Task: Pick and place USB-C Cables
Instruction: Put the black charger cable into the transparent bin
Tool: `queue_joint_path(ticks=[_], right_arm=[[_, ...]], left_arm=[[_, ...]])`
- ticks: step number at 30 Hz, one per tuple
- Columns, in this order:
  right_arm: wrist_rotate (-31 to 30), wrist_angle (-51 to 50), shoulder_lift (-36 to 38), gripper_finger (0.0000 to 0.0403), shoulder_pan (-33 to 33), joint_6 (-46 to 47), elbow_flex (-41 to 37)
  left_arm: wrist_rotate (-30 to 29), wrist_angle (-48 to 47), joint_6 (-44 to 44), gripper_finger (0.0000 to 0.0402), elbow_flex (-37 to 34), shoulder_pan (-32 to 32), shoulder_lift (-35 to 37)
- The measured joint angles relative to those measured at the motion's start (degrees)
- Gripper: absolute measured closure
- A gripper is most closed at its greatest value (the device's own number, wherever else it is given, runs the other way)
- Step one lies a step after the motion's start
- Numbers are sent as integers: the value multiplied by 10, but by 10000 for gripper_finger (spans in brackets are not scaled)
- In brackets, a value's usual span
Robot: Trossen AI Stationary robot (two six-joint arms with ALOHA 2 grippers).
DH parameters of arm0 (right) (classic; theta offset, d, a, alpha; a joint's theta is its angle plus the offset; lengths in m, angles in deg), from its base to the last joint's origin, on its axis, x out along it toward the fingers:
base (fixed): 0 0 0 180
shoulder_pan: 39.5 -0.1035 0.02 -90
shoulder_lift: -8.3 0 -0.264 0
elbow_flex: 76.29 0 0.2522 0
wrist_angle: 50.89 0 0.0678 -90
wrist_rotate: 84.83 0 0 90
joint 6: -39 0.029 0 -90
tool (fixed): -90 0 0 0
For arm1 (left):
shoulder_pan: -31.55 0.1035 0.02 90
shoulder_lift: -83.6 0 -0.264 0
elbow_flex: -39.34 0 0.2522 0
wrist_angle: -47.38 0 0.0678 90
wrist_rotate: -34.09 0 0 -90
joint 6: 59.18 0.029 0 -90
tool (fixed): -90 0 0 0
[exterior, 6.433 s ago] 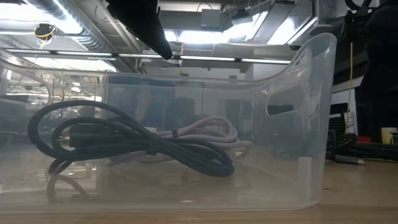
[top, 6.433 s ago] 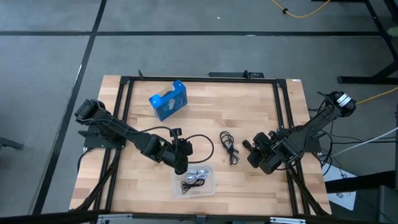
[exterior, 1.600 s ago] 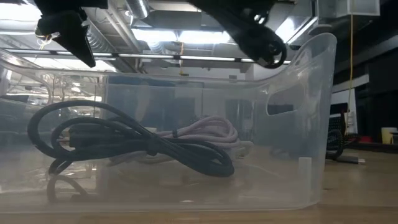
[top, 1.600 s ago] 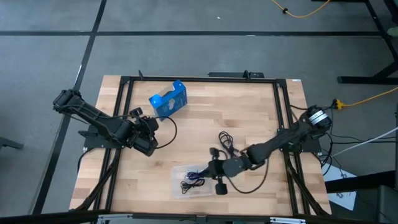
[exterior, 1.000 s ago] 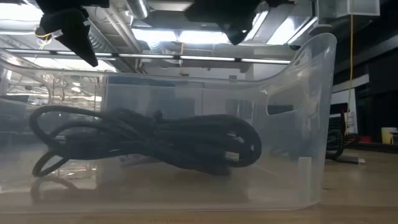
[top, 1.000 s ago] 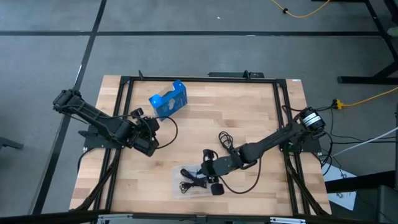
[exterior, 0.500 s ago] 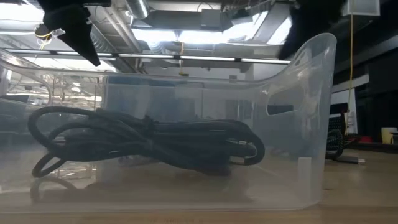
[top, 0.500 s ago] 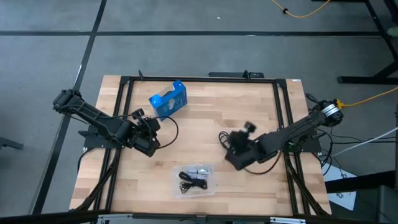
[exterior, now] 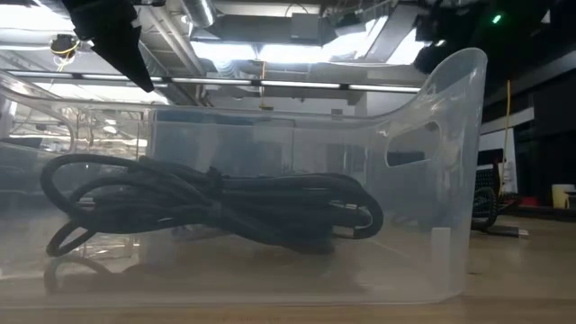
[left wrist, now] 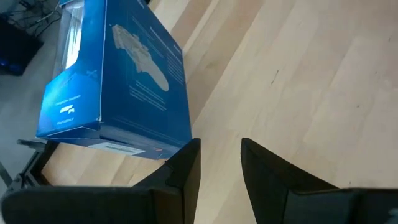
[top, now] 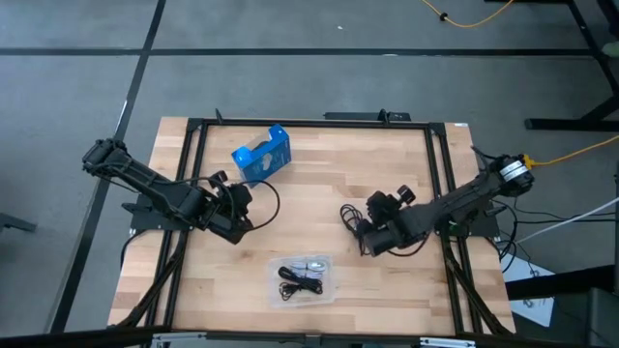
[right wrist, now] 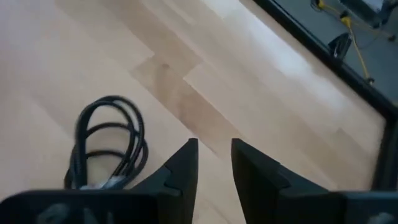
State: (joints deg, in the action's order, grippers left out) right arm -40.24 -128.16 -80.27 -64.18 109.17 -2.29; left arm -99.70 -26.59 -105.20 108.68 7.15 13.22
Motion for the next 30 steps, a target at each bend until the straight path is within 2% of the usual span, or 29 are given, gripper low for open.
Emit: queue_joint_path(ticks=[2, 5, 9, 12, 20, 25, 30], right_arm=[[8, 29, 0, 303, 19, -18, -13], [49, 118, 0, 303, 49, -95, -33], [177, 289, 2, 303, 90, -263, -59], [234, 367, 2, 303, 114, -318, -84], [236, 375, 2, 303, 145, -301, -138], [240, 442, 2, 303, 148, -317, -167], [208, 473, 1, 303, 161, -315, -196]], left_arm=[[0, 0, 0, 294, 0, 0, 0], [0, 0, 0, 294, 0, 0, 0], [0, -1, 1, 294, 0, 0, 0], [0, -1, 1, 294, 0, 0, 0], [0, -1, 1, 294, 0, 0, 0], [0, -1, 0, 294, 0, 0, 0], [0, 0, 0, 294, 0, 0, 0]])
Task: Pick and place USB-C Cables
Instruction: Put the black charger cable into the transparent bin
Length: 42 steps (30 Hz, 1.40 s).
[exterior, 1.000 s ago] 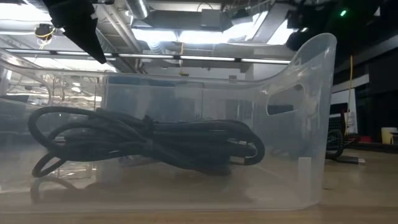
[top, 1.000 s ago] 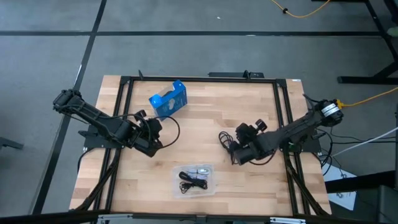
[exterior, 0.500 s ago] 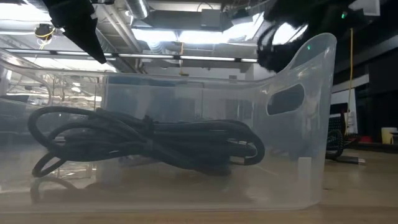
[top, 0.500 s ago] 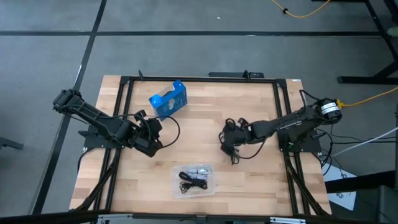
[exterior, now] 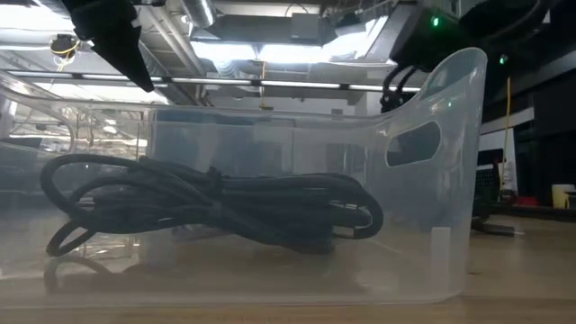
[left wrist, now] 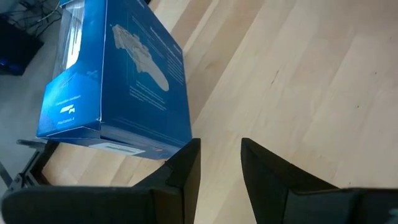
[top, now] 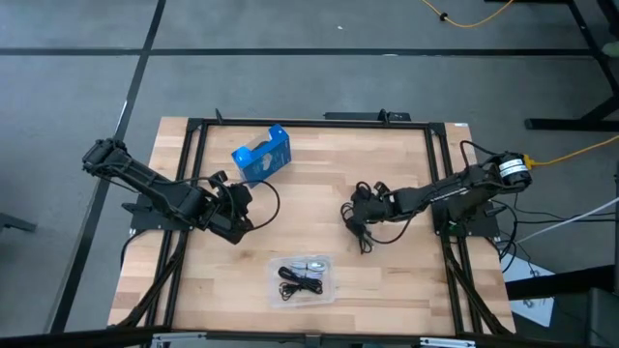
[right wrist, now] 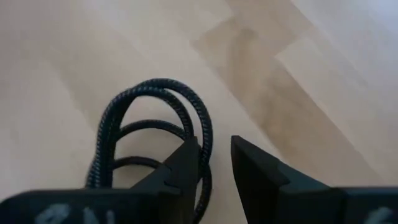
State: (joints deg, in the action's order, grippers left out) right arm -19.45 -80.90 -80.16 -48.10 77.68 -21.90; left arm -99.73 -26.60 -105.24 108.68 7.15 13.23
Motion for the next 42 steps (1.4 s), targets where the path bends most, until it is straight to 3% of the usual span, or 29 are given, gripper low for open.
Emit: queue_joint_path(ticks=[8, 14, 21, 27, 42], right_arm=[[38, 119, 0, 303, 20, -17, -44], [38, 121, 0, 307, 25, -15, -55], [38, 122, 0, 389, 25, -17, -55], [35, 119, 7, 397, 24, -21, -53], [51, 103, 52, 401, -7, -162, 80]], left_arm=[[0, 8, 1, 294, 0, 0, 0], [0, 8, 1, 294, 0, 0, 0], [0, 9, 1, 294, 0, 0, 0], [0, 9, 1, 294, 0, 0, 0], [0, 10, 1, 294, 0, 0, 0]])
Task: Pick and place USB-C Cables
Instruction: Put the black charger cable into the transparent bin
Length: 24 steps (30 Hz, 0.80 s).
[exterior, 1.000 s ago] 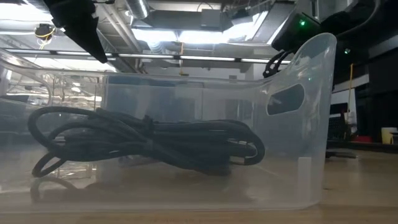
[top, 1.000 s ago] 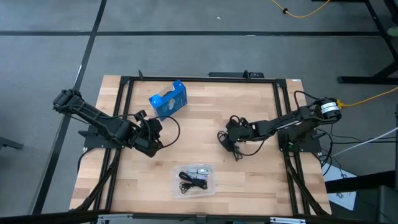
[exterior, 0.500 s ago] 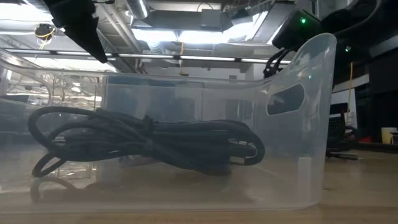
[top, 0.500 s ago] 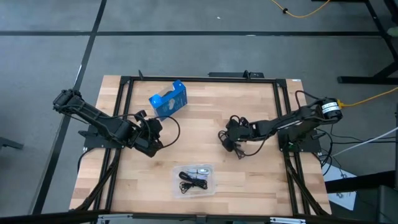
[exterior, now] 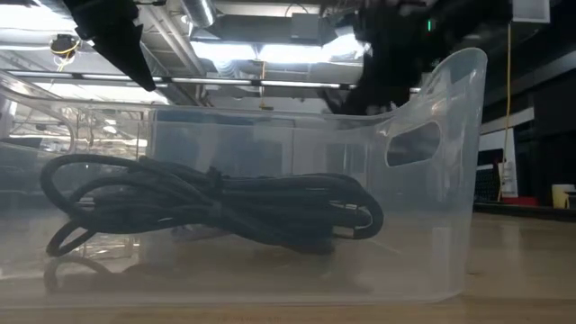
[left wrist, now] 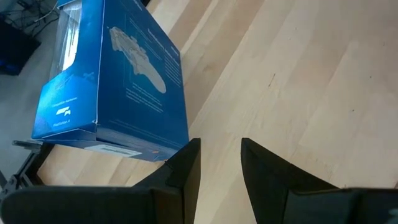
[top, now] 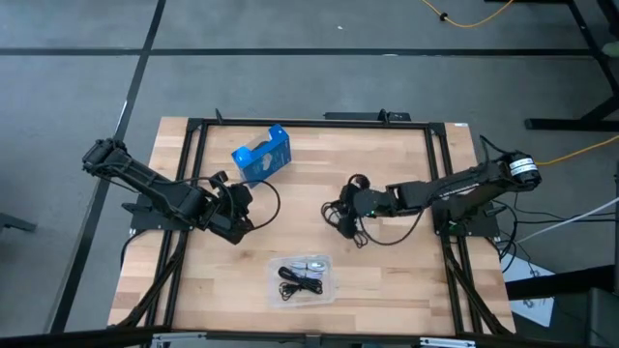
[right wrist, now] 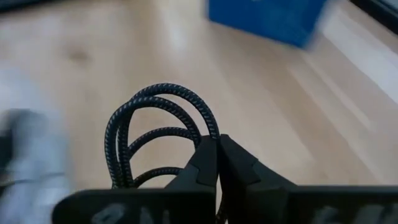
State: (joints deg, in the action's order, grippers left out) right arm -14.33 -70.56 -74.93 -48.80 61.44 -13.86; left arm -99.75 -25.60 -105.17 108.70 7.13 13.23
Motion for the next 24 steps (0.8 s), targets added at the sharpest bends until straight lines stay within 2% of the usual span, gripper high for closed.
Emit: queue_joint_path(ticks=[5, 11, 14, 17, 24], right_arm=[[34, 5, 0, 402, -50, -59, 72], [43, 38, -27, 402, -107, -106, 128], [51, 98, -69, 402, -120, -116, 133], [106, 158, -122, 403, -124, -140, 145], [177, 153, -220, 403, -121, -182, 230]], left_arm=[[0, 0, 0, 294, 0, 0, 0], [-3, 0, 0, 294, 0, 0, 0], [-6, 1, 0, 294, 0, 0, 0], [-8, 1, 0, 294, 0, 0, 0], [-9, 2, 0, 294, 0, 0, 0]])
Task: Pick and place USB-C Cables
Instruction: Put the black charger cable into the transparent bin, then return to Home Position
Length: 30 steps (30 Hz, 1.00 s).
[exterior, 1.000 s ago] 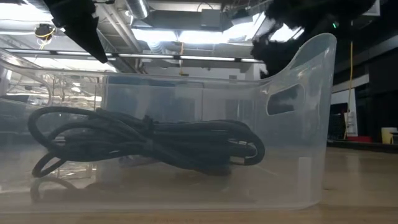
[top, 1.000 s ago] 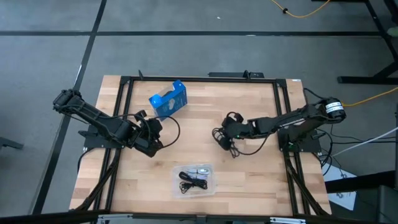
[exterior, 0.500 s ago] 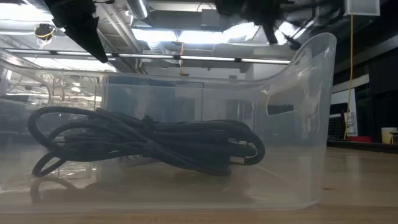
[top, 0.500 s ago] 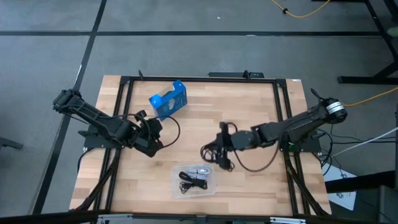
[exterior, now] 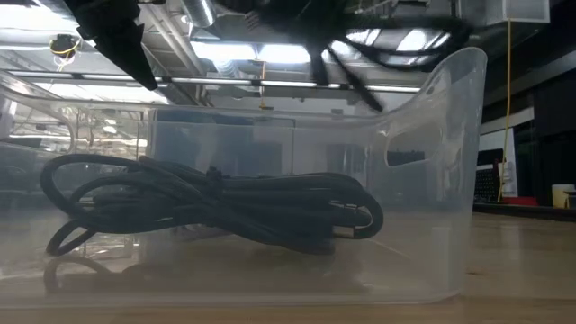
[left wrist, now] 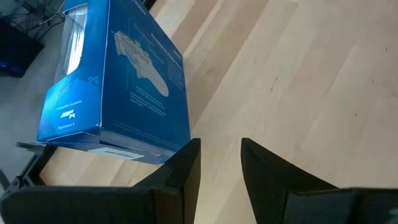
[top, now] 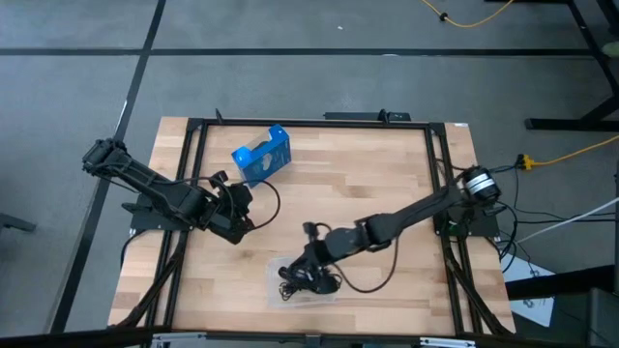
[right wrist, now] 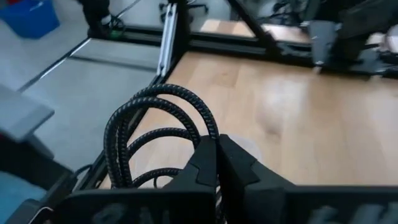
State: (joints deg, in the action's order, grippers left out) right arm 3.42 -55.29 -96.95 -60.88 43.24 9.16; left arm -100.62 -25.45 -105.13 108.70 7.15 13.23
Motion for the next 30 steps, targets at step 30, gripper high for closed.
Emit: queue_joint_path(ticks=[30], right_arm=[[49, -315, 92, 322, 1, 163, 73]], left_arm=[[23, 0, 0, 294, 0, 0, 0]])
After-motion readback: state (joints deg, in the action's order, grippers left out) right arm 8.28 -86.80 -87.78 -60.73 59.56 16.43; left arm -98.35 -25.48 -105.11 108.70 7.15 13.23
